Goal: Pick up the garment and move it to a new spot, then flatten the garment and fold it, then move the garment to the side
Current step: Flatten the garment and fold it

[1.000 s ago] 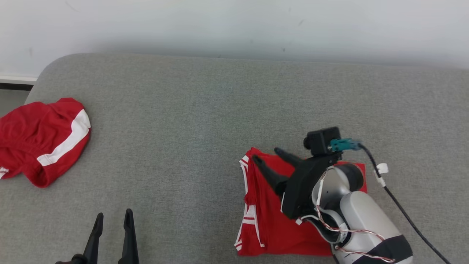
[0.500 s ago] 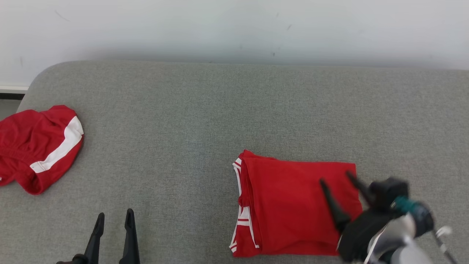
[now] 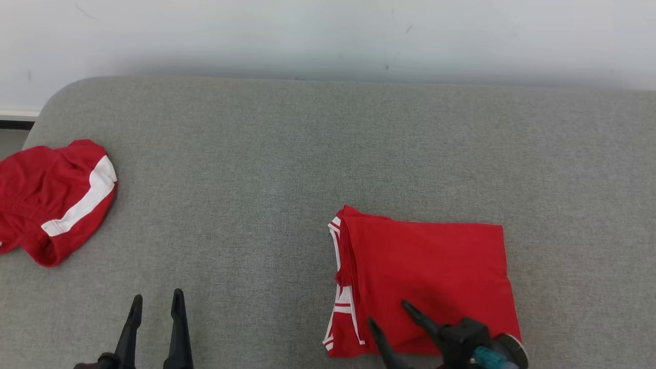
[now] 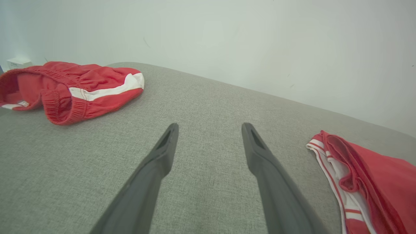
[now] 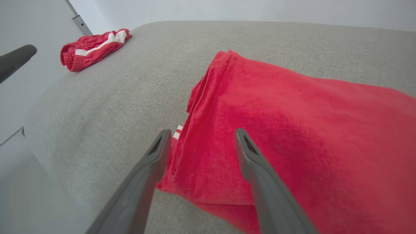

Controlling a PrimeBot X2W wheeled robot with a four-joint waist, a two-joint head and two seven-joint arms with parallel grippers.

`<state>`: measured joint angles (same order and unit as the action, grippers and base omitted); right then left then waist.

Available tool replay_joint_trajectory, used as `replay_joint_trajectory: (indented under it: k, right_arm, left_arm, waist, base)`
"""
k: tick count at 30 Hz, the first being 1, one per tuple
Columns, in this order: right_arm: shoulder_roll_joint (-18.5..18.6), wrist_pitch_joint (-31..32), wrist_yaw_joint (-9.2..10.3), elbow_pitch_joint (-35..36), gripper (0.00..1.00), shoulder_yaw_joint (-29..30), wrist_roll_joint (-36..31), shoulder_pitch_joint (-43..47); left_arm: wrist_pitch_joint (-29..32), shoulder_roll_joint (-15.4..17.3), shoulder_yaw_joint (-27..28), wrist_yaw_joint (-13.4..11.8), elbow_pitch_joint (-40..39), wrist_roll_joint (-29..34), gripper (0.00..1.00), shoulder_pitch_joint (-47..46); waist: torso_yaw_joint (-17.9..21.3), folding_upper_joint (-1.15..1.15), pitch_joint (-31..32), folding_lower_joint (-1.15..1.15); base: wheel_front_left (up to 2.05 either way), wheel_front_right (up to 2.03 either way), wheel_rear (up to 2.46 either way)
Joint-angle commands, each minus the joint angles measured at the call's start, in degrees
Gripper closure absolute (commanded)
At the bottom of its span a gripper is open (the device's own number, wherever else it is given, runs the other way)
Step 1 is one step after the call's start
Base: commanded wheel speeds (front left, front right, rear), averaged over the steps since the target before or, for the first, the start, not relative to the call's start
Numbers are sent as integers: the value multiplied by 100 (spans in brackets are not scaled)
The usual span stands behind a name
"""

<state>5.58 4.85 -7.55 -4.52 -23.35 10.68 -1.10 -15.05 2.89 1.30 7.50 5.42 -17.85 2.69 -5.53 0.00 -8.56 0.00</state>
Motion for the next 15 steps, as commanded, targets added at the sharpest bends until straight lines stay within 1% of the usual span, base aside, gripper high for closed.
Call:
replay_joint_trajectory:
  k: [1,5,6,8,15]
  right_arm:
    - [-42,-45,14,-25,0,-24,-57,2]
    - [-142,-52,14,-181,0,-146,-256,-119]
    - [-147,-57,14,-225,0,-147,-448,-166]
    - [-180,-6,14,-355,0,-144,-583,-148]
    - [-245,141,14,-609,0,-208,-708,-218]
  left_arm:
    - [-17,-2,0,-8,19,-48,0,-30]
    - [-17,-3,0,-7,23,-50,0,-42]
    - [-17,-2,-1,-7,25,-50,0,-47]
    - [-17,-2,-18,-7,30,-50,0,-61]
    - [-17,-2,-53,-7,71,-34,0,-101]
  waist:
    - [-16,0,-14,0]
    - [-47,0,-41,0]
    - [-53,0,-47,0]
    - [-73,0,-58,0]
    - [-139,0,-71,0]
  base:
    - [0,0,0]
    - [0,0,0]
    - [0,0,0]
    - [0,0,0]
    - [0,0,0]
